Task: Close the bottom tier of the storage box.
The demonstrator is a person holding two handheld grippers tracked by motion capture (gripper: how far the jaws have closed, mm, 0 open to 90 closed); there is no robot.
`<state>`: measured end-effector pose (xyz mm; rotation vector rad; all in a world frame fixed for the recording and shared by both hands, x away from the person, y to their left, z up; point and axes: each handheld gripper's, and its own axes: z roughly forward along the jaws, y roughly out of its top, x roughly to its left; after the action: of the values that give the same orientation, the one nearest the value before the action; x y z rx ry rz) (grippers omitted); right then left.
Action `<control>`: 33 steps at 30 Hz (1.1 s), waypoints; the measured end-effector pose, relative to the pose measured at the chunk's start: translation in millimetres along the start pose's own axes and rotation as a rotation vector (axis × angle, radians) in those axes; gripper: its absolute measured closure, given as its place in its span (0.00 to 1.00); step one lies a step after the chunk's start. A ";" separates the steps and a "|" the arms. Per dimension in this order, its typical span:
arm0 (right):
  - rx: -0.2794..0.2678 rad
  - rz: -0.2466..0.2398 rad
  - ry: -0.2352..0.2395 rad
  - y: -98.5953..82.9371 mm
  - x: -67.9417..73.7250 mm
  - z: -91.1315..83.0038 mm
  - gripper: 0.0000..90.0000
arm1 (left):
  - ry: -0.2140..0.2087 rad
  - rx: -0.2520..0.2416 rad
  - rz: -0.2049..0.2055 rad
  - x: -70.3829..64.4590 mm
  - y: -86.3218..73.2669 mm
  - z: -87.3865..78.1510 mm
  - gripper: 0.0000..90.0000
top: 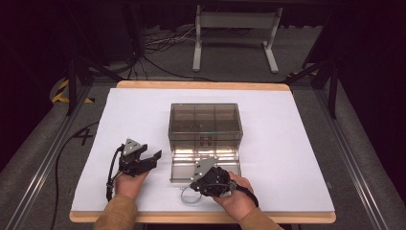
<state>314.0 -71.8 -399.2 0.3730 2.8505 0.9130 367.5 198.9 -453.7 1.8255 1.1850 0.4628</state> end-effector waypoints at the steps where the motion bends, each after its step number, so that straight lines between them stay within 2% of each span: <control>1: 0.000 -0.004 -0.001 0.9 -0.3 -1.1 0.99 | 0.000 0.000 0.000 0.0 0.0 0.0 0.40; 18: -0.008 -0.007 -0.046 10.8 -6.3 -18.4 0.99 | 0.000 0.000 0.000 0.0 0.0 0.0 0.40; 33: -0.003 0.038 -0.096 13.2 -14.2 -29.0 0.99 | 0.000 0.000 0.000 0.0 0.0 0.1 0.40</control>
<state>324.7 -81.3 -367.4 0.4596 2.7633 0.8812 367.6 198.8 -453.7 1.8256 1.1853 0.4621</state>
